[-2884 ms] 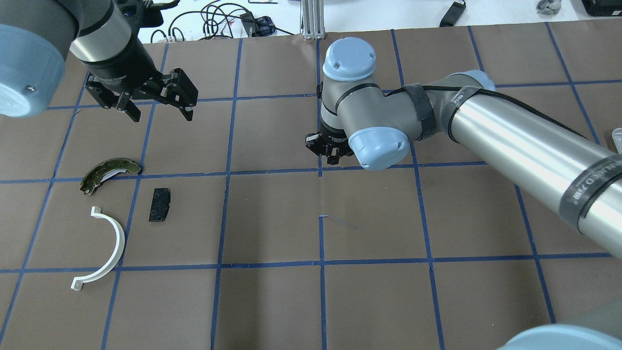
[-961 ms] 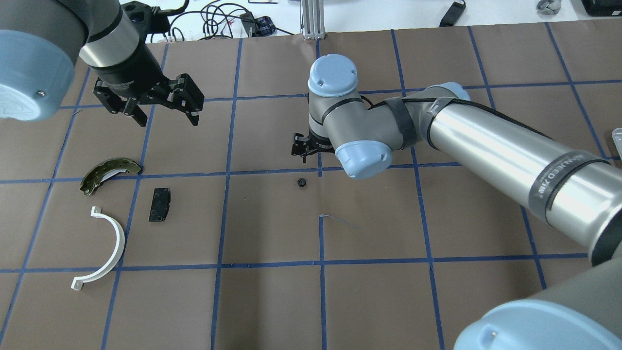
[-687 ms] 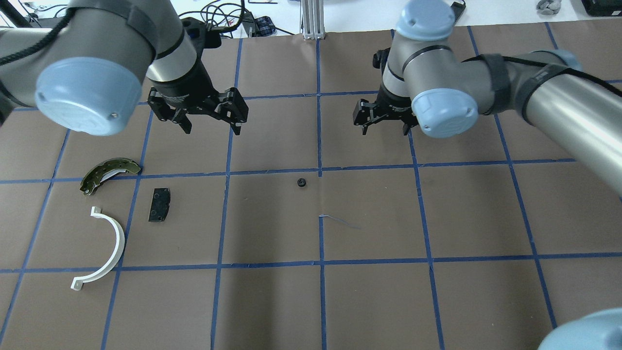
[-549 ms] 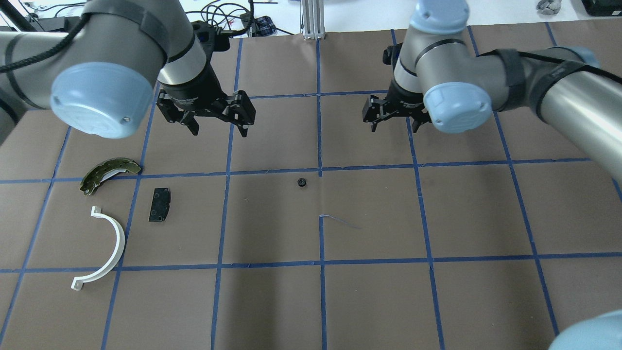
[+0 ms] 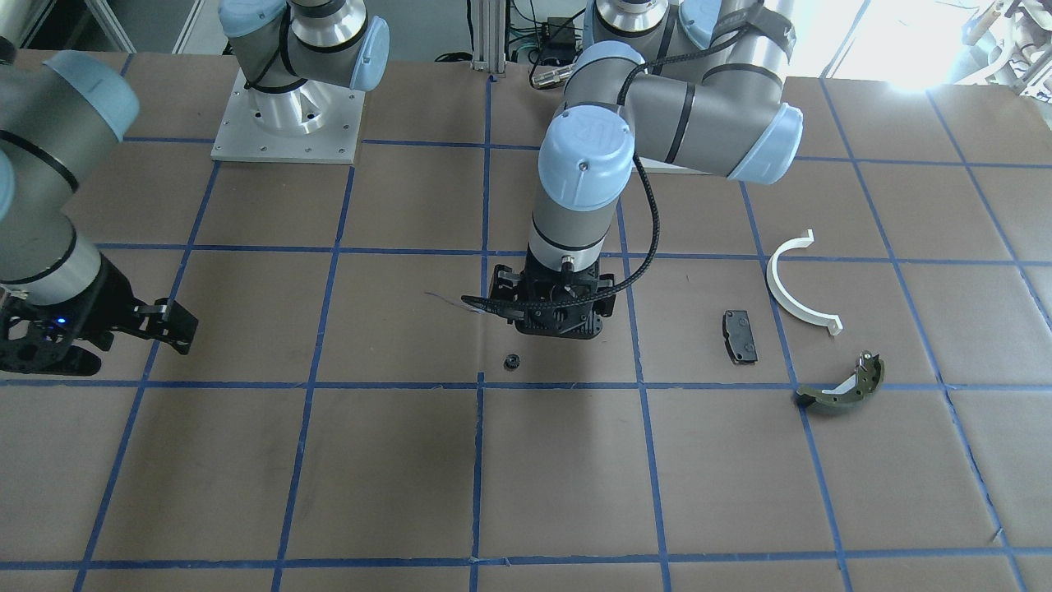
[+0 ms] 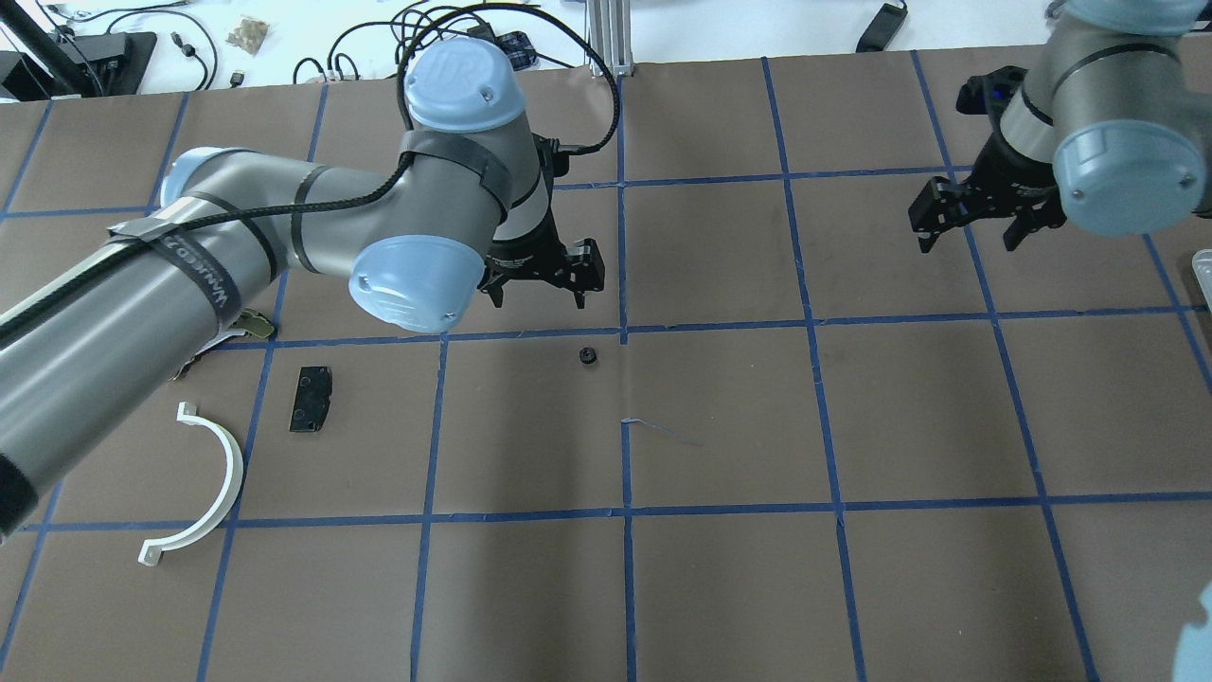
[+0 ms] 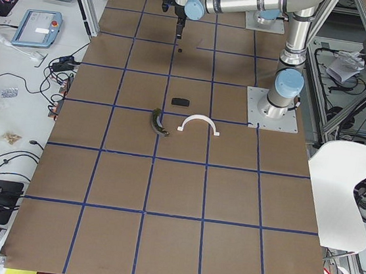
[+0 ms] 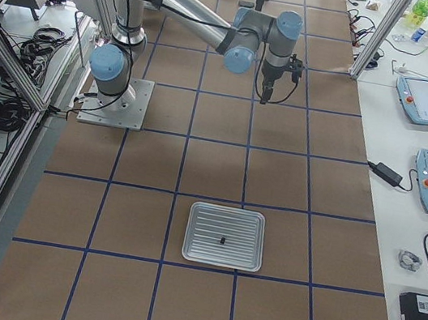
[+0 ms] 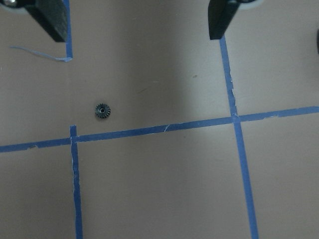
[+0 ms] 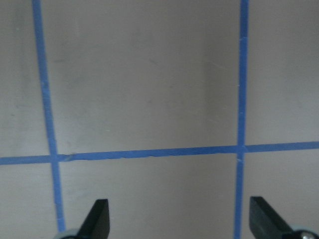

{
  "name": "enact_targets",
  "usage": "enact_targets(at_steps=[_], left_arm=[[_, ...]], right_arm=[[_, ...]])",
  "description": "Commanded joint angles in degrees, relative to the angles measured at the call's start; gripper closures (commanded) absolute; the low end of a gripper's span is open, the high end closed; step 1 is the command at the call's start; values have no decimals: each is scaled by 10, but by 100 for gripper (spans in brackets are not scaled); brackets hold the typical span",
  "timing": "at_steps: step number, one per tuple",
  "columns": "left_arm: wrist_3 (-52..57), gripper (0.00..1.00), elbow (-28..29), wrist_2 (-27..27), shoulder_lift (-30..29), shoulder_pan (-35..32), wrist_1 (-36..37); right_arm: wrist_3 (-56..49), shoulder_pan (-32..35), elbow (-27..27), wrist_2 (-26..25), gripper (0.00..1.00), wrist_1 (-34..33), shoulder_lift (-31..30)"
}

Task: Place bearing gear from tray to pile

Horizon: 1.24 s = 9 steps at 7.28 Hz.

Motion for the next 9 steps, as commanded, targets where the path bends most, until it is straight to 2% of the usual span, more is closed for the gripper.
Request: enact_targets(at_steps=[1,3,5,7,9], left_arm=[[-37,0,-2,7,-62,-28,57],[-40,0,-2,8,-103,-43,96],[-34,0,-14,7,-109,-44,112],[-28,0,-60,3,-113,-38,186],[-30,0,-68,6,-114,-37,206]], right_arm=[[-111,-86,1,-21,0,0,-3],[-222,-170,1,-18,0,-8,-2],[-313,-246,1,-12,0,-16,4],[-347,-294,1,-10,0,-42,22],[-360,-313,-1,-7,0,-103,65]])
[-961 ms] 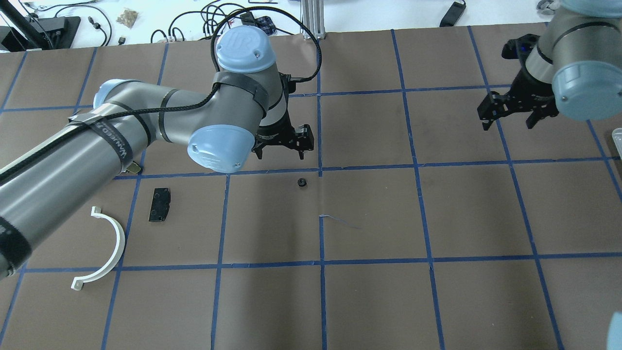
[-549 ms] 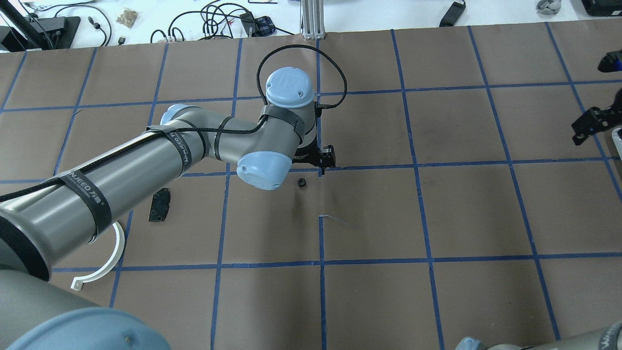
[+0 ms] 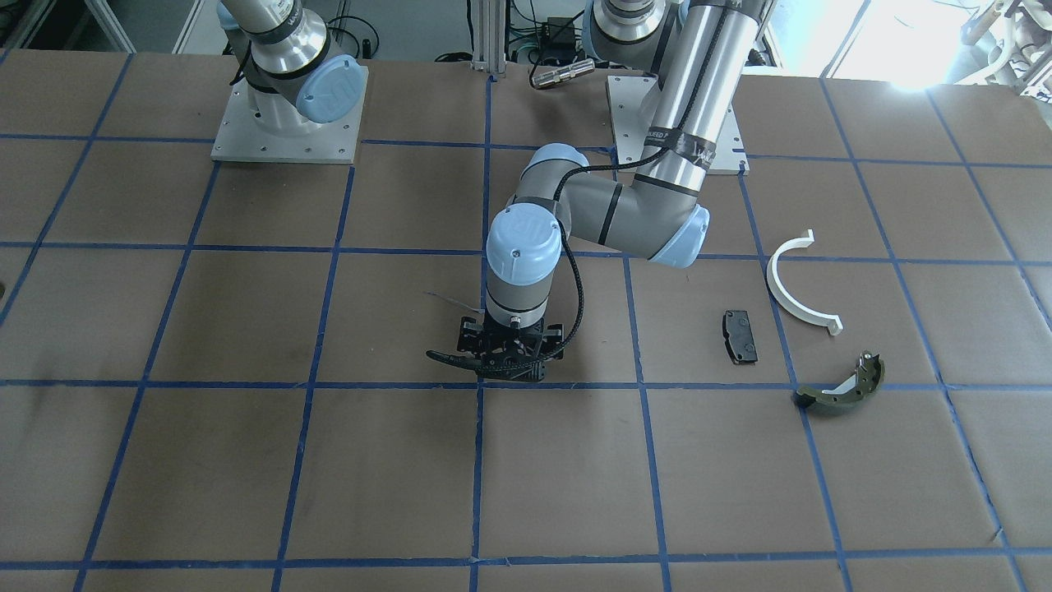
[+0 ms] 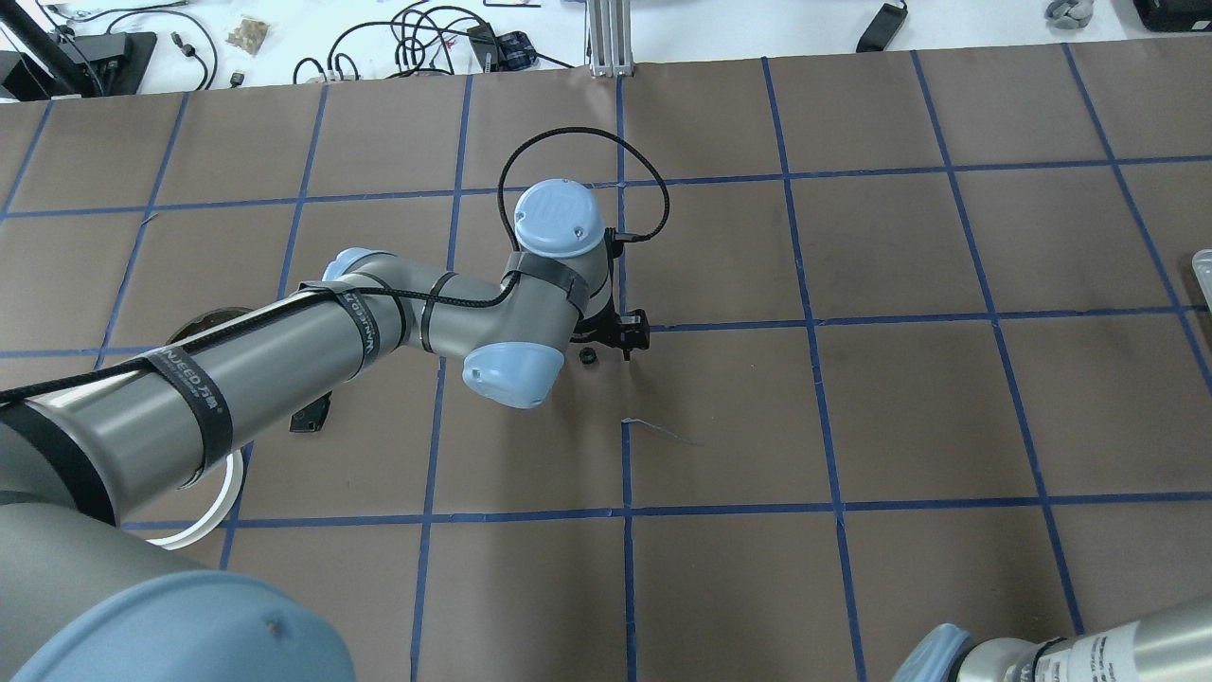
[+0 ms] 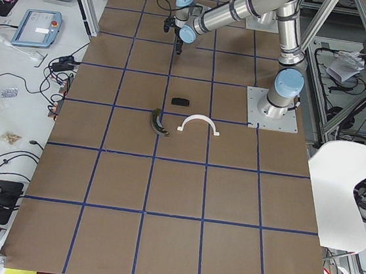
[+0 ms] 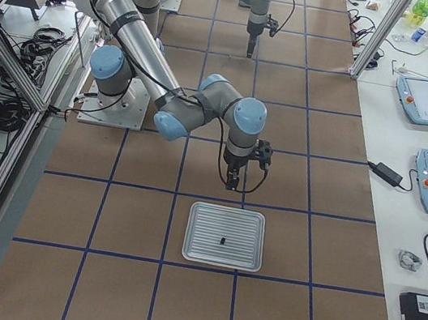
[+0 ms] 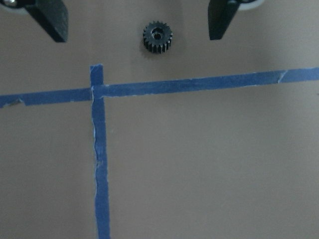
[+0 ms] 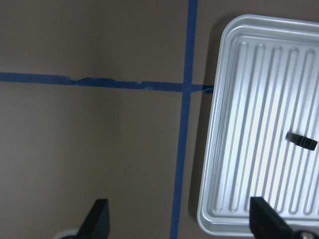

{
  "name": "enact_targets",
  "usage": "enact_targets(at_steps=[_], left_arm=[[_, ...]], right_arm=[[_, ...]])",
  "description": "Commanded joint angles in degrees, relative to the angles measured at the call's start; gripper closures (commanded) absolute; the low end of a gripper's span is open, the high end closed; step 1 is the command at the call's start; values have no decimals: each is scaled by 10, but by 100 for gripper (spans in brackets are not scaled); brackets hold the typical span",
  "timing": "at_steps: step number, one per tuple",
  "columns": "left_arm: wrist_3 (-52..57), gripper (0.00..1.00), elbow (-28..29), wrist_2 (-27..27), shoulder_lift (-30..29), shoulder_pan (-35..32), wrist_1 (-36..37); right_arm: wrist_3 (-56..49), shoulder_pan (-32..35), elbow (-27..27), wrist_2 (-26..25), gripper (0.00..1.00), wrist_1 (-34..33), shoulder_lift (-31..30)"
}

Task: Place bearing gear from tray to pile

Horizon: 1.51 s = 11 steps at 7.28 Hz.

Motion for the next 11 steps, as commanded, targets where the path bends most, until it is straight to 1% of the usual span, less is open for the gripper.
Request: enact_targets(at_steps=[1,2,3,4,5,7,8,9,10,11], left_arm=[[0,0,-5,2,-1,1,14],[-2,11,-4,4,-1,1,14],[-6,18,-5,5,-1,1,14],[-7,32,-5,5,-1,1,14],[-7,39,-5,5,2,1,14],[-7,54,-5,7,7,1,14],[-7,56,-5,6,7,1,14],[-7,66,-6,7,7,1,14],[-7,70,-6,6,6,1,15],[-7,78,-5,7,7,1,15]], right_arm=[[-13,-23,-5,6,0,-56,39],[-21,-29,-7,6,0,-62,44],[-25,-33,-9,10,0,-71,52],[-51,-43,-10,16,0,-99,69],[-65,-54,-16,19,0,-112,83],[-94,-57,-60,19,0,-111,122],[-110,-66,-71,19,0,-108,138],[-134,-70,-73,20,0,-108,139],[-140,-77,-75,23,0,-106,141],[-160,-84,-77,39,0,-105,143]])
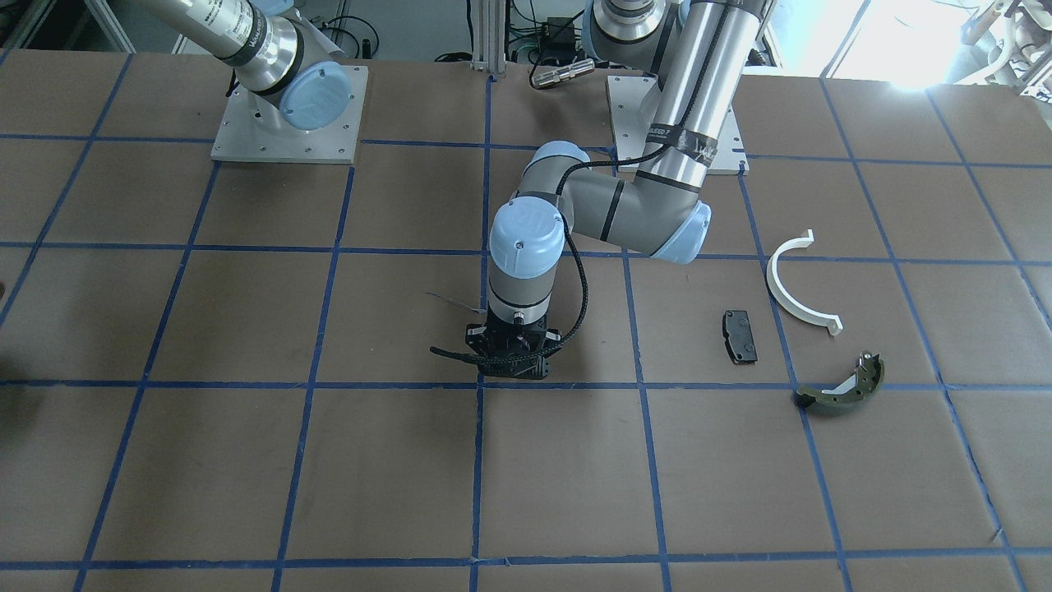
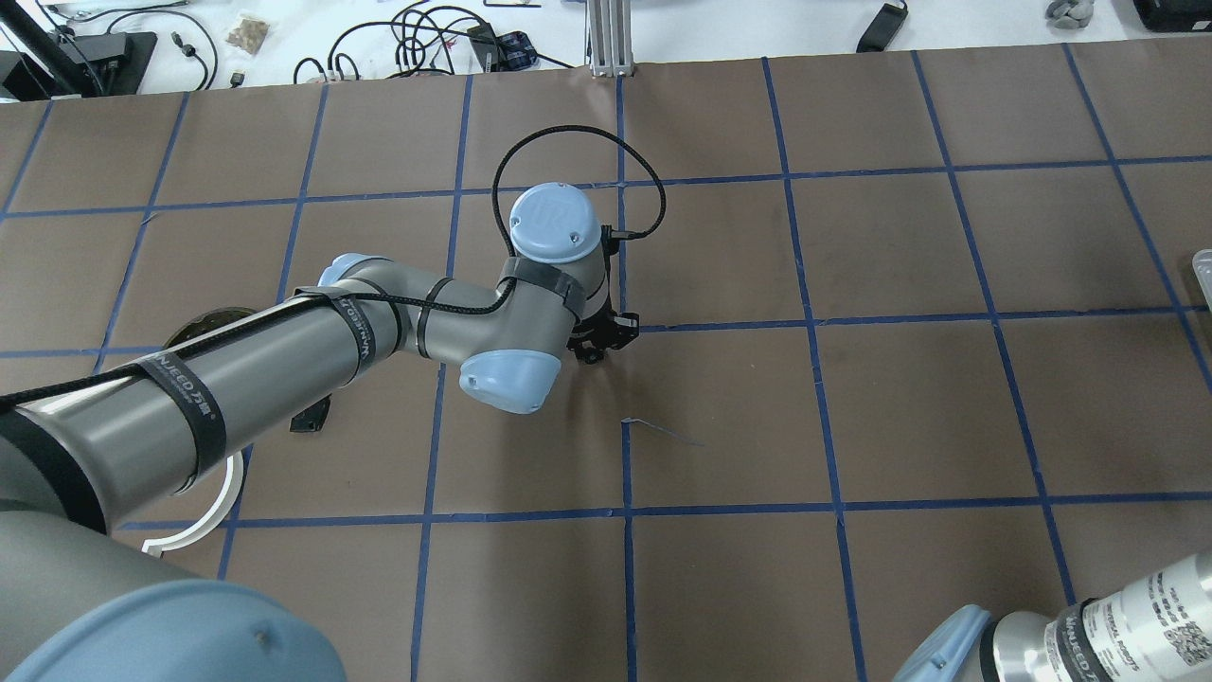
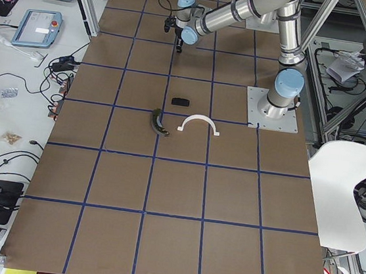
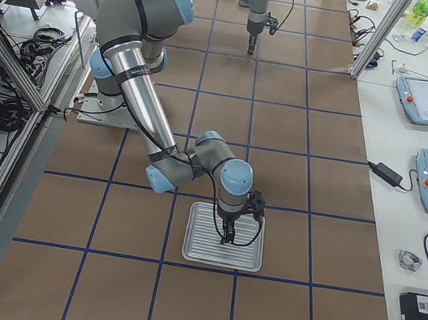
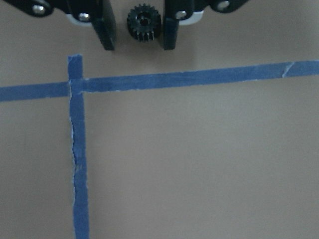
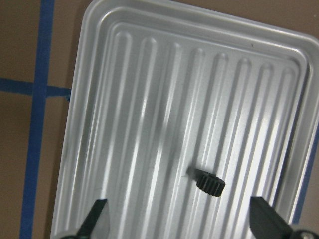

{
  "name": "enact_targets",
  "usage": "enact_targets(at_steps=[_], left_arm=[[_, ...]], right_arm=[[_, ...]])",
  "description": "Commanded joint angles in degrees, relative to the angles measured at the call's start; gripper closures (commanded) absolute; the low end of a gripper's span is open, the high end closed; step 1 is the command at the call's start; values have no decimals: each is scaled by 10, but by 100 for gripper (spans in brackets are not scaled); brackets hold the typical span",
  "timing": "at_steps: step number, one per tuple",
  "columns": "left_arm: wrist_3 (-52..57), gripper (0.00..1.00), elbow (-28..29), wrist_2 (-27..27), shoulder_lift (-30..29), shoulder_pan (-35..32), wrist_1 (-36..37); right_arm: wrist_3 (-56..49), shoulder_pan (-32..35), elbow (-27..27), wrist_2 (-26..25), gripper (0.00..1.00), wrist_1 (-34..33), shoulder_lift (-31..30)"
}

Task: Place bearing gear from tray to pile

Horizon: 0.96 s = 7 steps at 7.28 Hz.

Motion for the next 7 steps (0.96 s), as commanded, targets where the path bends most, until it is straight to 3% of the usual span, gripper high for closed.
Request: enact_targets(at_steps=[1,2,4,6,7], left_arm=[[1,88,1,0,2,0,0],[3,95,2,0,7,0,0],[4,100,22,0,10,1,-7],[10,100,85,-4,24,40,-130],[76,100,122,-5,36,54,-206]], right_arm=[[-45,-17,-4,27,0,1,11],[-61,-23,-21,36,0,12,19],[-64,-23,-110,36,0,133,57],[-68,-23,-123,28,0,140,79],[-65,-23,-123,28,5,137,79]])
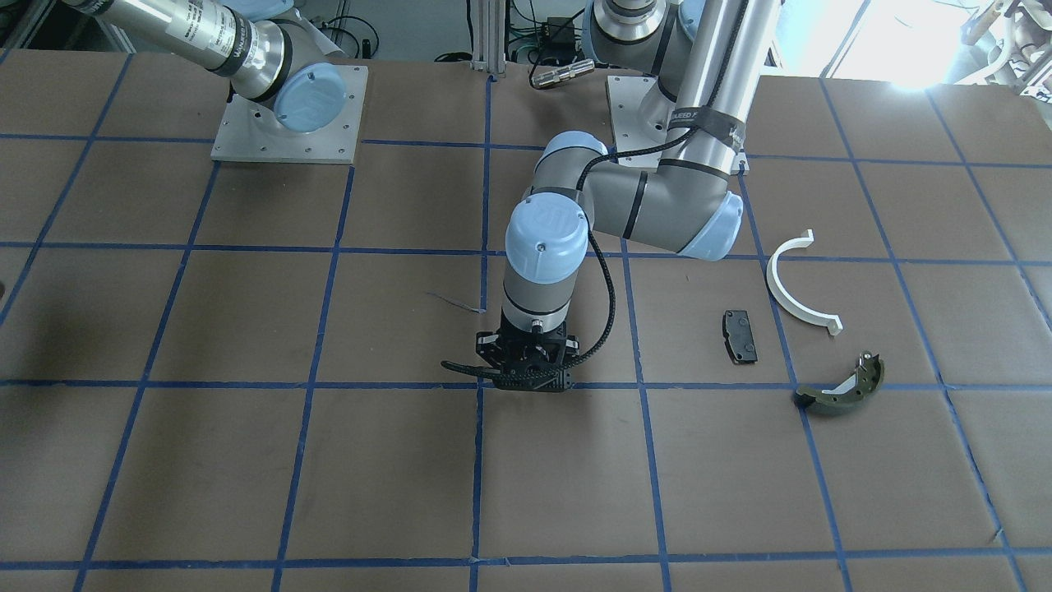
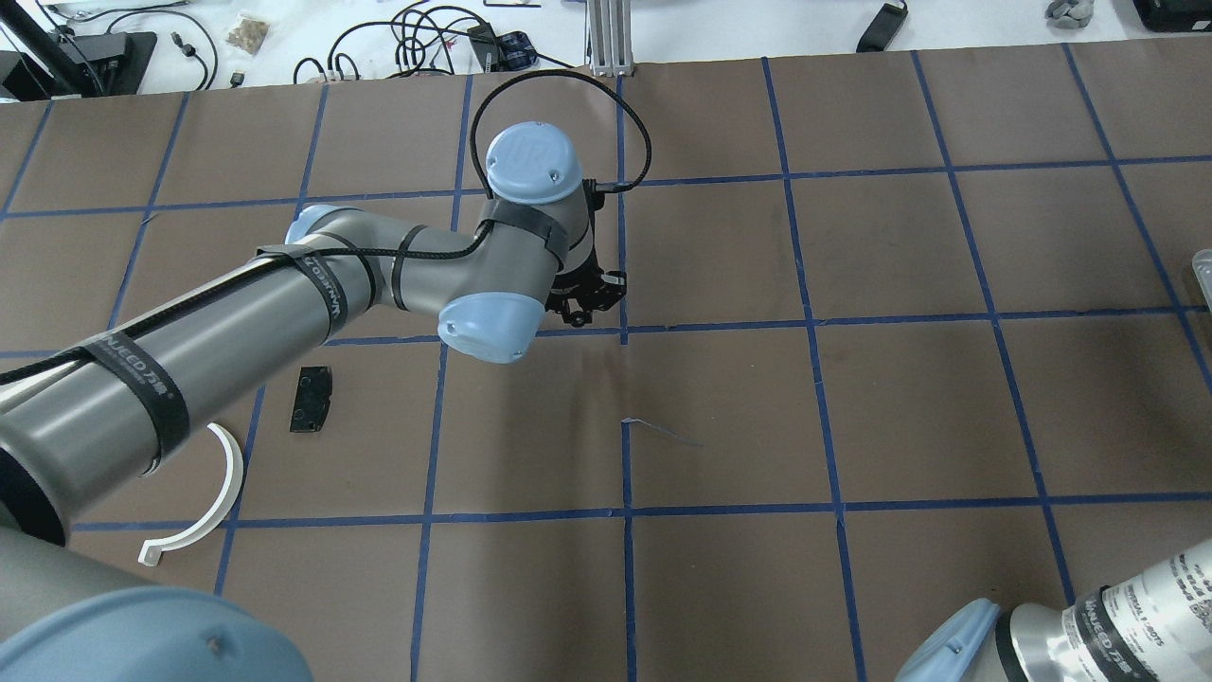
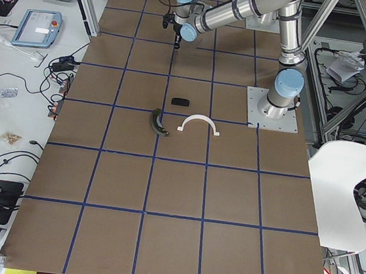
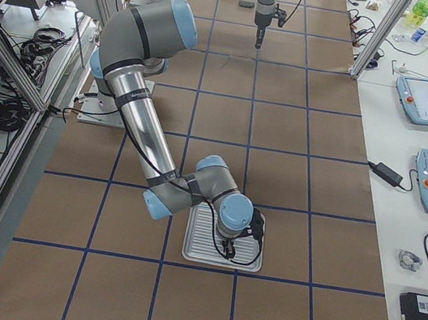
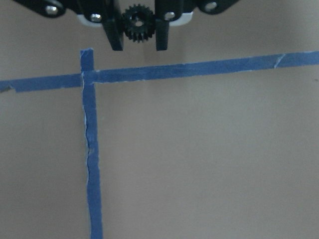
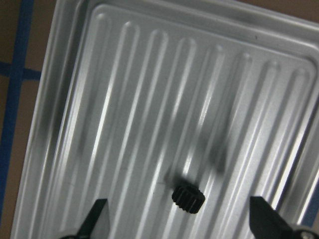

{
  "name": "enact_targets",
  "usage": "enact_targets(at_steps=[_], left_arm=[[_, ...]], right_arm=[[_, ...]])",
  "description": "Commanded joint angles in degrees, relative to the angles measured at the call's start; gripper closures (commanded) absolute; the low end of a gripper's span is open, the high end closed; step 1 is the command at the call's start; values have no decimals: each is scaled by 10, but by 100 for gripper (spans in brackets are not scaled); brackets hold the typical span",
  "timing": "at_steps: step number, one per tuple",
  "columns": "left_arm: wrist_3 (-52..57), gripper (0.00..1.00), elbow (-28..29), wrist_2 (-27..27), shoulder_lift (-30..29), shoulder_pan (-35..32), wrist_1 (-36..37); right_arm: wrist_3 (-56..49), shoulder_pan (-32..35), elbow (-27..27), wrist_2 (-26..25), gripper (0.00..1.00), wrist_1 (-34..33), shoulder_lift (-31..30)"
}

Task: Place bearing gear from tray to pile

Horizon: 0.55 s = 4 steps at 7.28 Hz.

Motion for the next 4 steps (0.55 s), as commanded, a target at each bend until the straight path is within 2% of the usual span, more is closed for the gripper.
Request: enact_targets(at_steps=[1,3,4], left_arm=[[87,100,71,2,22,55,-150],[145,100,81,1,43,120,-179],[195,100,79,3,55,153,-194]], right_arm=[[3,3,-3,-3,20,0,4],[3,4,5,-4,25,2,4],[3,4,6,-4,30,0,4]])
